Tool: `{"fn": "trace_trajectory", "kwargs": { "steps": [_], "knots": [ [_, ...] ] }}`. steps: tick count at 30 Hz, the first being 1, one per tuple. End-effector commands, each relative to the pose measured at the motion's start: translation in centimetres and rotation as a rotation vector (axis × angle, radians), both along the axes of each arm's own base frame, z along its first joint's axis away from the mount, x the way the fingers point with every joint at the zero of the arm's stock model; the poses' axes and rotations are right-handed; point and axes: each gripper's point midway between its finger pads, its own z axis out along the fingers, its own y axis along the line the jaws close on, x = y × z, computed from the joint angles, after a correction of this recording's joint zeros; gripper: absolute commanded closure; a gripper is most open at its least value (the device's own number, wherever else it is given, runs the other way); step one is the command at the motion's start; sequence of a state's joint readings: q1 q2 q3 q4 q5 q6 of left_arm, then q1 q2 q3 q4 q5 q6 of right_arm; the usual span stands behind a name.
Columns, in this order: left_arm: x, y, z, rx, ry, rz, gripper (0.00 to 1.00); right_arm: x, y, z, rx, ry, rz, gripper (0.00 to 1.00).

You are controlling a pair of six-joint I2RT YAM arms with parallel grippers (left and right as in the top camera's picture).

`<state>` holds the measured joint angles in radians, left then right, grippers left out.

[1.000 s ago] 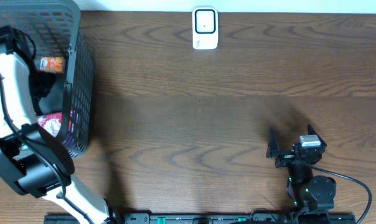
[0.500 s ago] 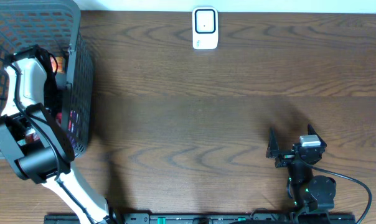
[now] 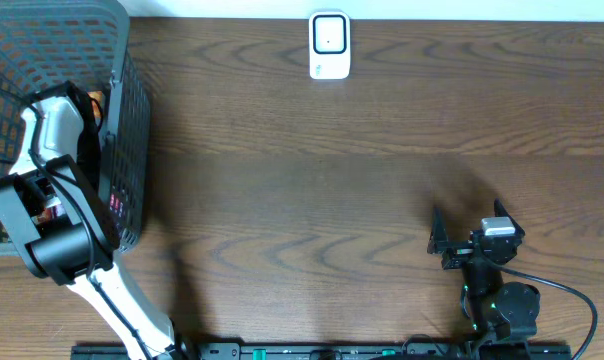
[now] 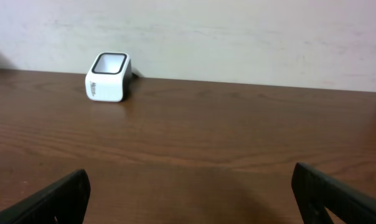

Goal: Scan the item barcode
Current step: 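Grasp the pink-purple snack bag with the left gripper and lift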

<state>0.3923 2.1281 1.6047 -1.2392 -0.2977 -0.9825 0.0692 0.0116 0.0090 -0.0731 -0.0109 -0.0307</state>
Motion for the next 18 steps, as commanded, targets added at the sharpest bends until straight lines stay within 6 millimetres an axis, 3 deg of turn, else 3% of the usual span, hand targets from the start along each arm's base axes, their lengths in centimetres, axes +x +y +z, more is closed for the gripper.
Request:
{"fn": "trace_trajectory", "kwargs": {
  "steps": [1,7,14,15,16,18],
  "knots": [
    [-0.2,-0.2,-0.1,-0.038,0.018,-0.033,0.93,0.0,-0.2,-0.1,-0.008,-0.001,-0.008,0.01],
    [3.1,1.2,7.0,0.043,-0.191,-0.077,0.93,0.0,-0.2,-0.1,-0.008,-0.001,-0.008,0.01],
    [5.7,2.2,18.6,0.222,-0.573,-0.11,0.93,0.0,-0.2,-0.1,-0.008,-0.001,-0.008,0.01],
    [6.1,2.3,21.9,0.277,-0.685,-0.131,0.93,0.0,-0.2,-0.1,-0.008,-0.001,-0.008,0.01],
    [6.2,2.2,23.9,0.311,-0.754,-0.14,0.93,0.0,-0.2,-0.1,-0.008,-0.001,-0.008,0.01],
    [6.2,2.1,26.5,0.351,-0.84,-0.144,0.93,0.0,-0.2,-0.1,-0.008,-0.001,-0.008,0.01]
  ]
}}
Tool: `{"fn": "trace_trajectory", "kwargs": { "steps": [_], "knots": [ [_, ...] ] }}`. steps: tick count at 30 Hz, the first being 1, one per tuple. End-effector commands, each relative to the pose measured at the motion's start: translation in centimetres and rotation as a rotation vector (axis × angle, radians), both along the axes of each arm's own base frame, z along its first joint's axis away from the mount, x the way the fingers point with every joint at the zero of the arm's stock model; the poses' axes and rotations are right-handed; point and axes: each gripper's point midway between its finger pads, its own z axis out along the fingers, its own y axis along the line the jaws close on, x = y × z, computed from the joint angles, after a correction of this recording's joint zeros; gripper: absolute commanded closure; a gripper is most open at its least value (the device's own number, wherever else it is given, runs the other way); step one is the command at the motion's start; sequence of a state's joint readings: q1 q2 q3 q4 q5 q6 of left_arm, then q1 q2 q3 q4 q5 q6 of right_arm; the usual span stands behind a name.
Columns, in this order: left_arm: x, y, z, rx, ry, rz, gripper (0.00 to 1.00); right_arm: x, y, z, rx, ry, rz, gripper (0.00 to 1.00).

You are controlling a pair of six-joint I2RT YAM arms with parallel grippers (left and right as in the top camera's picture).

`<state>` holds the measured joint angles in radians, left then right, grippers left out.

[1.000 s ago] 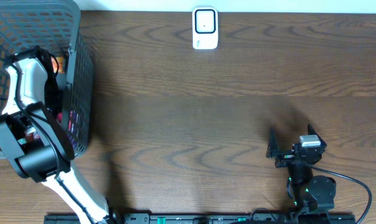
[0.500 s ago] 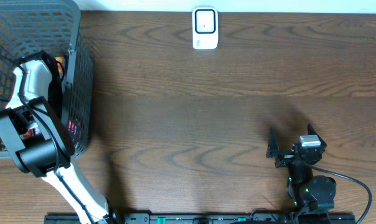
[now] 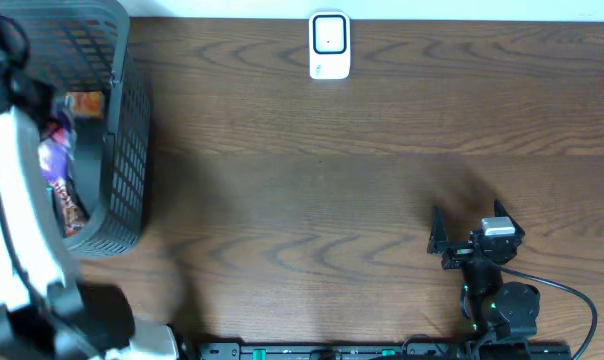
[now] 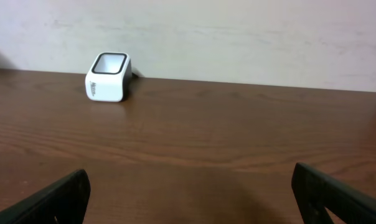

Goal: Scan the item barcode
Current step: 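Grasp the pink-purple snack bag with the left gripper and lift, then carry the bag out and place it on the table near the scanner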

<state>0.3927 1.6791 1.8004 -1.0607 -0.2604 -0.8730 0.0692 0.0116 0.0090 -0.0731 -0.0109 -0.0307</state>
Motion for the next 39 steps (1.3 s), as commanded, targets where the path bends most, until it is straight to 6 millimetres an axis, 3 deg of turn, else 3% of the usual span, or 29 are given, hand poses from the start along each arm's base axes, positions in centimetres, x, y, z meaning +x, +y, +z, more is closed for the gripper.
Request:
{"fn": "trace_trajectory", "kwargs": {
  "steps": [1,5,7,11,13,16,21,27,33,39],
  "knots": [
    [-0.6,-0.4,6.0,0.092,-0.161,-0.031,0.93,0.0,-0.2,-0.1,-0.008,-0.001,-0.008,0.01],
    [0.9,-3.7,11.8,0.113,-0.381,-0.22,0.92,0.0,-0.2,-0.1,-0.008,-0.001,-0.008,0.01],
    [2.2,-6.9,15.6,0.157,-0.507,-0.424,0.93,0.0,-0.2,-0.1,-0.008,-0.001,-0.008,0.01],
    [3.2,-14.5,21.2,0.23,-0.696,-0.793,0.93,0.0,-0.2,-0.1,-0.008,-0.001,-0.008,0.01],
    [3.1,-18.1,22.5,0.242,-0.744,-0.916,0.93,0.0,-0.2,-0.1,-0.008,-0.001,-0.008,0.01],
    [3.1,-23.3,22.2,0.24,-0.743,-1.077,0.93,0.0,-0.2,-0.1,-0.008,-0.001,-0.008,0.01],
    [3.9,-30.0,18.1,0.183,-0.617,-1.206,0.93,0.0,-0.2,-0.1,-0.008,-0.001,-0.008,0.01],
    [4.8,-37.1,8.6,0.106,-0.308,-1.349,0.93,0.0,-0.2,-0.1,-0.008,-0.001,-0.008,0.01],
    [5.6,-43.7,-2.4,0.021,-0.023,-1.484,0.92,0.0,-0.2,-0.1,-0.008,-0.001,-0.008,0.01],
    [5.5,-47.8,-11.1,-0.016,0.159,-1.556,0.93,0.0,-0.2,-0.1,-0.008,-0.001,-0.008,0.01]
  ]
}}
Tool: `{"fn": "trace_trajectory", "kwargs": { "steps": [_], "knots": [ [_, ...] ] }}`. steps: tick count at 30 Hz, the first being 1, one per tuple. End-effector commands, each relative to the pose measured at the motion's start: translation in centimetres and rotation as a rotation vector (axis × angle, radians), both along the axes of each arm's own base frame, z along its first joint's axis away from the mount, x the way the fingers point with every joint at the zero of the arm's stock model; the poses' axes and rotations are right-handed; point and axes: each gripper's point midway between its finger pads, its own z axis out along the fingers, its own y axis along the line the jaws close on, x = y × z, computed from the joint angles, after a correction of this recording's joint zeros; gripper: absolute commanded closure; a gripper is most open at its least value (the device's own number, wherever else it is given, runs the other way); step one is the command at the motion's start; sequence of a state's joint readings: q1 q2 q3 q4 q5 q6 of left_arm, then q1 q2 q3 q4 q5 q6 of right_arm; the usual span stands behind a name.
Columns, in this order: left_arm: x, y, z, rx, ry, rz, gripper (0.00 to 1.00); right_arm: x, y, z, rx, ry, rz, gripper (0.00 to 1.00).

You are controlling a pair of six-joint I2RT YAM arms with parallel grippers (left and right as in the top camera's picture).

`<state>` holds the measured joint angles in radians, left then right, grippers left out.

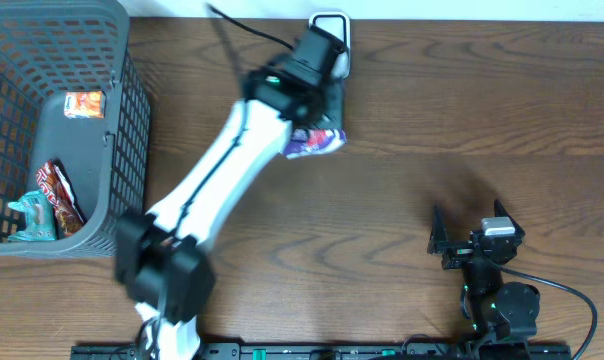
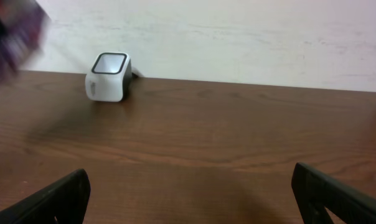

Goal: Scan the item barcode
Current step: 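Carry the bag out and place it on the table near the scanner, then reach the left gripper back into the basket toward the red chocolate bar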

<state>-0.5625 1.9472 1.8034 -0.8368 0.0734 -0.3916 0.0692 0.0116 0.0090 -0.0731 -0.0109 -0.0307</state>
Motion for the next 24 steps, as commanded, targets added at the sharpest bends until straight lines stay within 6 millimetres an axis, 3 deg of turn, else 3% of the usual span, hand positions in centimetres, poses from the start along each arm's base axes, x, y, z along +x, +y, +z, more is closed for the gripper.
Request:
{"fn": "trace_trajectory", "kwargs": {
  "steps": [1,2,3,5,6,9,11,15,18,20,24],
  "knots": [
    [0.0,-1.8,-3.8,0.053,0.04,-0.041,0.92,0.0,-0.2,-0.1,-0.008,-0.001,-0.008,0.01],
    [-0.2,-2.2,-4.9,0.065,0.059,-0.049,0.89,0.0,-0.2,-0.1,-0.008,-0.001,-0.008,0.01],
    [-0.4,-2.4,-5.8,0.075,0.075,-0.056,0.75,0.0,-0.2,-0.1,-0.008,-0.001,-0.008,0.01],
    [-0.6,-2.8,-7.1,0.088,0.097,-0.065,0.37,0.0,-0.2,-0.1,-0.008,-0.001,-0.008,0.01],
    [-0.6,-3.0,-7.4,0.089,0.097,-0.069,0.24,0.0,-0.2,-0.1,-0.008,-0.001,-0.008,0.01],
    [-0.1,-3.1,-6.6,0.075,0.071,-0.071,0.16,0.0,-0.2,-0.1,-0.008,-0.001,-0.008,0.01],
    [0.6,-2.8,-4.8,0.066,0.034,-0.083,0.12,0.0,-0.2,-0.1,-0.008,-0.001,-0.008,0.01],
    [2.5,-1.1,1.8,0.005,-0.097,-0.061,0.11,0.0,-0.2,-0.1,-0.008,-0.001,-0.008,0.01],
    [3.9,1.8,9.0,-0.069,-0.24,0.005,0.1,0.0,-0.2,-0.1,-0.008,-0.001,-0.008,0.01],
    [4.3,4.6,13.7,-0.112,-0.338,0.061,0.09,0.0,-0.2,-0.1,-0.008,-0.001,-0.008,0.01],
    [4.3,13.2,22.6,-0.166,-0.546,0.226,0.04,0.0,-0.2,-0.1,-0.008,-0.001,-0.008,0.01]
  ]
}}
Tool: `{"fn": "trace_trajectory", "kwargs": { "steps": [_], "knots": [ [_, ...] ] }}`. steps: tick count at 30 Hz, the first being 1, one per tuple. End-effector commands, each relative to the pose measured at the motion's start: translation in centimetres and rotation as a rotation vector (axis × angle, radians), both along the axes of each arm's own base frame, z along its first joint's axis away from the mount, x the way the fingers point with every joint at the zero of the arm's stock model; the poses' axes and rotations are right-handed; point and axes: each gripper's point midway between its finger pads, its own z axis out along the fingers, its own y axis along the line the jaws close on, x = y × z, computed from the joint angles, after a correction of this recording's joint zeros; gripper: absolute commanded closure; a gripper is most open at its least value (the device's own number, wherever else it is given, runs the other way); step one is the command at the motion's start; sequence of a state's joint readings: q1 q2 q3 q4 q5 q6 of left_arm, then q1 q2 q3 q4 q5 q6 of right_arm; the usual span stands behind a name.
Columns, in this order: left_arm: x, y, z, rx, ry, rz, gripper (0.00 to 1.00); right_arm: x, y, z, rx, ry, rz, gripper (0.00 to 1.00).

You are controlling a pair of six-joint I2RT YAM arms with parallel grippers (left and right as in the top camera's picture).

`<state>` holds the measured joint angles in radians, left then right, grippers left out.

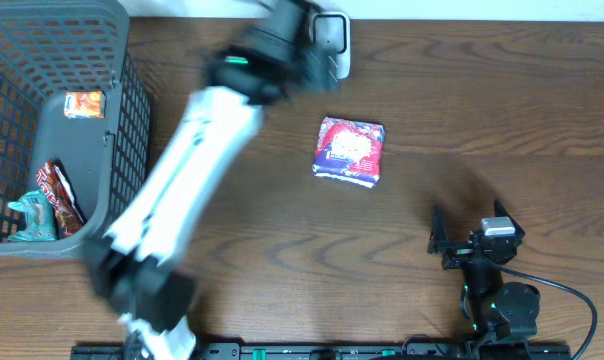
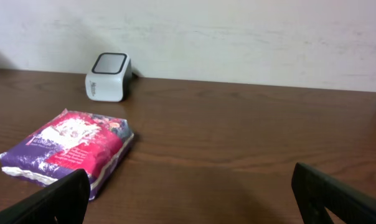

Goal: Scan the item barcode
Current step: 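Reach the left gripper back into the basket toward the red chocolate bar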

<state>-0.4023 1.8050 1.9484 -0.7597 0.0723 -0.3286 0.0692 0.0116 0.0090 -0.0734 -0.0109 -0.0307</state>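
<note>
A purple and pink packet (image 1: 349, 152) lies flat on the wooden table, a little in front of the white barcode scanner (image 1: 332, 45). The right wrist view shows the same packet (image 2: 66, 152) and scanner (image 2: 108, 77). My left arm (image 1: 197, 170) is blurred and reaches from the near left up to the scanner. Its gripper (image 1: 300, 35) is beside the scanner and apart from the packet, too smeared to read. My right gripper (image 1: 466, 238) rests at the near right, open and empty, with its fingers (image 2: 57, 199) wide apart.
A grey mesh basket (image 1: 122, 120) stands at the far left. It holds an orange packet (image 1: 82, 103), a red snack bag (image 1: 58, 195) and a teal one (image 1: 24, 215). A pale wall runs behind the table's far edge.
The packet was up by my left gripper just in front of the scanner; now it lies on the table, free of the gripper. The left arm has shifted slightly left. The right arm is unchanged.
My left arm was first down in the basket. Then it was above the basket's left side, with a purple packet beside it. Later it held the packet in front of the scanner. Now the packet lies on the table. My right gripper stayed open and still.
</note>
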Motion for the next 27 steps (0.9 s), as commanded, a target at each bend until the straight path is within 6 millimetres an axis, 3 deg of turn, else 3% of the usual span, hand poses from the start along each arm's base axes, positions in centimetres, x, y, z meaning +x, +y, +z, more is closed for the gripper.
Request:
{"fn": "trace_trajectory", "kwargs": {
  "steps": [1,4,6,7,10,12,21,27],
  "knots": [
    [-1.2,9.9,10.9,-0.052,-0.248,0.183,0.0,0.0,-0.2,-0.1,-0.008,-0.002,-0.008,0.01],
    [-2.4,19.2,14.4,-0.047,-0.339,0.423,0.01,0.0,-0.2,-0.1,-0.008,-0.002,-0.008,0.01],
    [-3.4,24.2,15.0,-0.043,-0.35,0.554,0.02,0.0,-0.2,-0.1,-0.008,-0.001,-0.008,0.01],
    [-4.3,28.2,14.5,-0.044,-0.33,0.667,0.02,0.0,-0.2,-0.1,-0.008,-0.002,-0.008,0.01],
    [-6.0,34.0,12.0,-0.058,-0.24,0.84,0.02,0.0,-0.2,-0.1,-0.008,-0.002,-0.008,0.01],
    [-7.3,37.1,9.4,-0.08,-0.145,0.95,0.02,0.0,-0.2,-0.1,-0.008,-0.002,-0.008,0.01],
    [-10.6,43.4,-3.6,0.181,0.313,1.077,0.02,0.0,-0.2,-0.1,-0.008,-0.002,-0.008,0.01],
    [-12.9,45.2,-10.3,0.378,0.543,1.08,0.02,0.0,-0.2,-0.1,-0.008,-0.002,-0.008,0.01]
  ]
}}
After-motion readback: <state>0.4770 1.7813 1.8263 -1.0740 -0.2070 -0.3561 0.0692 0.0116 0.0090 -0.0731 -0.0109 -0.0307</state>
